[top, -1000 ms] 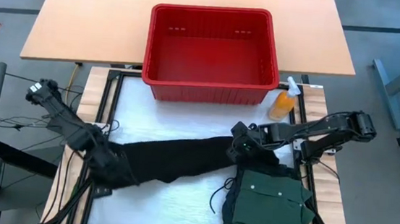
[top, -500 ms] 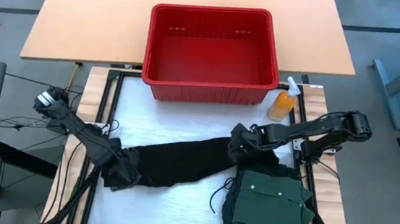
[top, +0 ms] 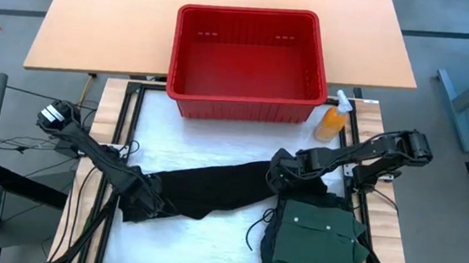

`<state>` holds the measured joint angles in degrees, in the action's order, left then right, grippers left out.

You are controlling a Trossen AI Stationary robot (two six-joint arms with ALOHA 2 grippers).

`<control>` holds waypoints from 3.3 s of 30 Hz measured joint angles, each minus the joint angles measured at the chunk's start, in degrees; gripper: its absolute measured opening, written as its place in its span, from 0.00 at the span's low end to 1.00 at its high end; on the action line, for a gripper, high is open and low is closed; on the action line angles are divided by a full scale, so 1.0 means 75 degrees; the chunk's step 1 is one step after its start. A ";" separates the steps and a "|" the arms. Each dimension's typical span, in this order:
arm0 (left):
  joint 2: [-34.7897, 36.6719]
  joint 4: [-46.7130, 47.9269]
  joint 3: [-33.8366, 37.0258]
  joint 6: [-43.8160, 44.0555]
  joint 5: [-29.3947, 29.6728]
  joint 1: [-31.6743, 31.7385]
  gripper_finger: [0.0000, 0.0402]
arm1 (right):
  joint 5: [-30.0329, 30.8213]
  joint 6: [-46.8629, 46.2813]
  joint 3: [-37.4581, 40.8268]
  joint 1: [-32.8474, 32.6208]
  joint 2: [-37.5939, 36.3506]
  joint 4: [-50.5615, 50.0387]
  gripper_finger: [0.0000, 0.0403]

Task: Fold laundry
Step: Fold the black shirt

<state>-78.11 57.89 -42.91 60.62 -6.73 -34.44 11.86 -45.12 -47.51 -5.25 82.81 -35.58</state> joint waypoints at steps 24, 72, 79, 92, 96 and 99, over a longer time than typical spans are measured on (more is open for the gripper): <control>0.0301 0.1313 -0.1383 -0.0981 0.2049 0.0301 0.39 | 0.0753 -0.4611 0.0811 0.0100 -0.2577 -0.4036 0.62; 0.0527 -0.7271 0.0785 -0.2468 0.3536 0.3051 0.41 | 0.2682 -0.1312 -0.2540 -0.0185 -0.3235 -0.5966 0.07; -0.0659 -0.9437 0.0768 -0.3110 0.2745 0.3484 0.41 | 0.2428 -0.1305 -0.3090 -0.0196 -0.3232 -0.6671 0.07; -0.5161 -0.8520 -0.3509 -0.4629 0.0929 0.4503 0.41 | 0.1792 -0.0311 -0.4603 -0.0181 -0.3131 -0.6858 0.07; -0.6199 -0.7149 -0.5416 -0.5262 0.0828 0.4658 0.41 | 0.1368 0.0018 -0.5345 -0.0201 -0.3098 -0.6984 0.07; -0.6837 -0.6916 -0.6649 -0.5827 0.0435 0.4710 0.41 | 0.1180 0.0216 -0.6041 -0.0197 -0.3086 -0.7205 0.07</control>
<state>-129.38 6.02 -92.78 16.92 -3.46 0.89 20.71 -43.50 -92.81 -6.73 59.66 -89.62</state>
